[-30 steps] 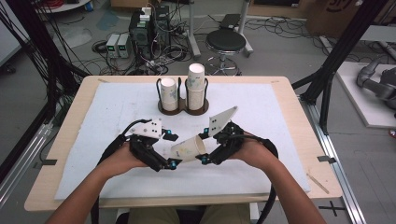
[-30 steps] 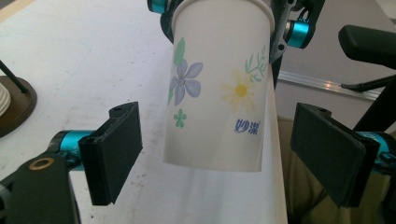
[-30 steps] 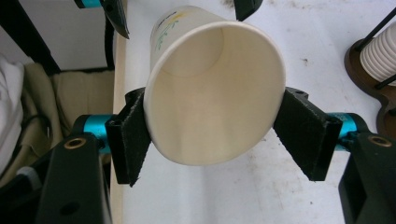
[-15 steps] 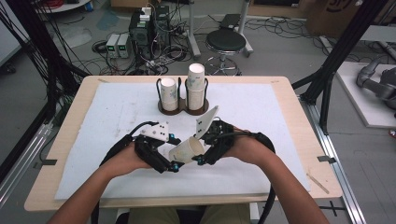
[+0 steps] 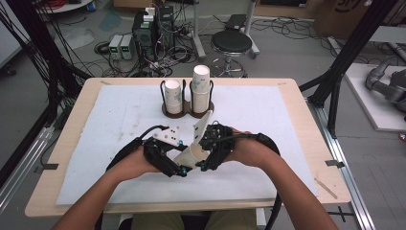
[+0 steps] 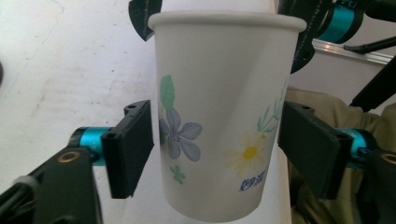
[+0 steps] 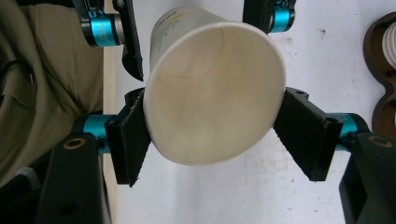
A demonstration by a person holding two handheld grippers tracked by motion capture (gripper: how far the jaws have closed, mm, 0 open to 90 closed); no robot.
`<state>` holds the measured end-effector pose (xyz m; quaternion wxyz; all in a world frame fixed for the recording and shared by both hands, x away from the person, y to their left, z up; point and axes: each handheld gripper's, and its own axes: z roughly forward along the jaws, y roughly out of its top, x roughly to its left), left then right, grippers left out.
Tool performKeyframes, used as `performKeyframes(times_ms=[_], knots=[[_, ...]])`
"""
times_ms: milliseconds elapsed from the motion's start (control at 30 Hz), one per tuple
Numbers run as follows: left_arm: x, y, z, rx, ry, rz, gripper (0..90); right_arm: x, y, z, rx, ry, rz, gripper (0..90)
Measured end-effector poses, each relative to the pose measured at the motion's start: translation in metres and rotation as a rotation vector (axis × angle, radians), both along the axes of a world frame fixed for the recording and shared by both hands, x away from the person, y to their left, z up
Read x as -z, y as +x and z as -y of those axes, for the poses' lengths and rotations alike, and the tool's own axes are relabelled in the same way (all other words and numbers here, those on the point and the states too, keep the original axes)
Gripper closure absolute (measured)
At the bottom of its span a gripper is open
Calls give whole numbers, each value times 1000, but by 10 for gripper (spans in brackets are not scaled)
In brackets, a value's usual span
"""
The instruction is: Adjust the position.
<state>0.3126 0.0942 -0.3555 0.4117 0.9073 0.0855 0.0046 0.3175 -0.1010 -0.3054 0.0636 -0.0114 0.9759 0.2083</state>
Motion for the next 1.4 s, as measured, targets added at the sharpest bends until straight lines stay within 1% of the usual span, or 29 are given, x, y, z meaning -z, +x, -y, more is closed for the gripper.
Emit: performKeyframes(times_ms=[33,67,100,200,233,333,400,467,500,533,567,600,633,667,700,800,900,933,967,1033,1067,1200,1267,1300,1333,1400], knots=[[0,1,0,14,15,10,321,1,0,0,-2,4,-1,305],[1,1,0,5,7,2,335,1,0,0,-5,2,-3,305],[1,1,0,10,13,2,342,1,0,-1,-7,1,-2,305],[2,1,1,8,13,-5,346,2,0,-1,-6,-4,-5,307],[3,1,2,9,13,-9,348,3,0,-2,-8,3,-10,308],[4,1,3,14,16,-21,351,2,0,-2,-17,-3,-6,311],[5,2,3,16,13,-29,355,3,-1,-3,-25,7,-2,314],[7,2,2,12,-6,-29,359,3,0,-2,-22,11,-10,313],[8,3,0,12,-18,-34,360,3,1,-1,-22,21,-11,310],[8,3,-2,1,-39,-39,358,3,1,0,-15,36,-14,297],[9,4,-4,-11,-52,-44,356,3,2,2,-7,70,-9,279],[9,5,-5,-14,-57,-41,356,3,3,4,4,110,-11,249],[11,6,-8,-25,-72,-45,356,3,3,5,5,140,-16,225],[13,6,-10,-35,-90,-47,356,3,4,8,24,174,-26,219],[14,6,-13,-46,-102,-51,355,4,4,11,37,197,-34,219],[19,7,-18,-72,-140,-58,344,4,7,19,65,272,-42,219],[25,7,-24,-99,-164,-55,336,8,9,31,108,359,-41,218],[27,6,-26,-111,-179,-56,334,9,10,33,117,377,-44,218],[28,6,-28,-120,-188,-47,331,11,10,38,133,406,-46,218],[31,6,-33,-150,-225,-42,326,15,10,46,163,444,-34,218],[32,6,-35,-158,-236,-36,324,19,10,52,189,469,-19,218],[36,6,-47,-208,-311,-10,322,29,9,71,267,559,-1,218],[39,6,-54,-233,-347,14,322,35,8,81,310,588,11,218],[39,5,-56,-241,-357,23,322,39,8,87,340,596,21,218],[40,5,-60,-252,-375,39,322,41,8,91,356,602,27,218],[41,4,-64,-270,-399,52,322,50,7,102,397,617,28,218]])
